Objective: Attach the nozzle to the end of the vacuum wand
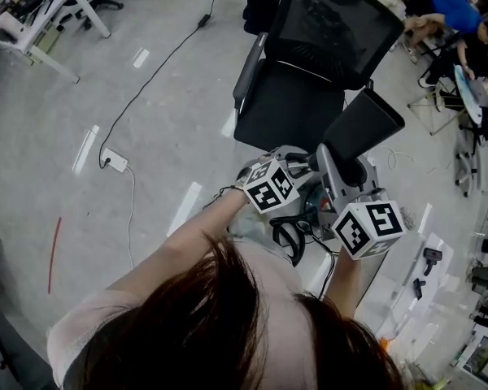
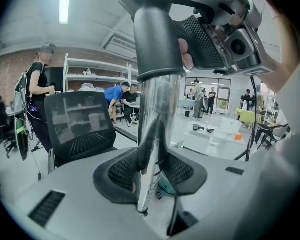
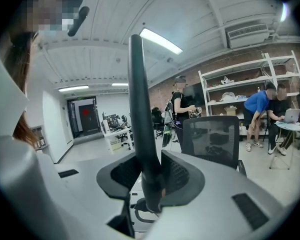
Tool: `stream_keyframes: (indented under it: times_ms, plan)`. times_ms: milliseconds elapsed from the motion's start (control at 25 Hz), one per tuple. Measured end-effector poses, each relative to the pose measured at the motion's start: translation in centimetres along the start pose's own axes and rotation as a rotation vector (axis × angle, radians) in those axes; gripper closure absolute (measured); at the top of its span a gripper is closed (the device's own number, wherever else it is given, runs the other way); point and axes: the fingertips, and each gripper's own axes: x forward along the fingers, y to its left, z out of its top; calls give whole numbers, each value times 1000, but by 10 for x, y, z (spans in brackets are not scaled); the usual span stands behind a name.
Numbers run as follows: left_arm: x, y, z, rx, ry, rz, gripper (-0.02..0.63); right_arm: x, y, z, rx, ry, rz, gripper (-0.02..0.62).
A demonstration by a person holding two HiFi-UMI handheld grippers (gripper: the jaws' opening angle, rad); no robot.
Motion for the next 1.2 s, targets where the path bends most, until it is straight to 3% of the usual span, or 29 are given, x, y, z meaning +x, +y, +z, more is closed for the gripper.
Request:
stream_keyframes:
  times_ms: [360, 600, 880, 1040, 1200]
  plan:
    - [-2, -2, 0, -1, -6, 4, 453, -2, 3, 1, 0, -13, -20, 463]
    - [-4, 4, 0, -9, -8, 7, 453, -6, -2, 3, 60, -77, -37, 463]
    - [-5, 6, -2, -2, -4, 9, 453, -1, -3, 0, 96, -64, -20, 462]
    - [-6, 7, -1, -4, -3, 12, 453, -1, -5, 2, 118, -116, -24, 462]
    - [-6, 7, -3, -9, 0, 23, 453, -3, -6, 1, 112, -173, -84, 462]
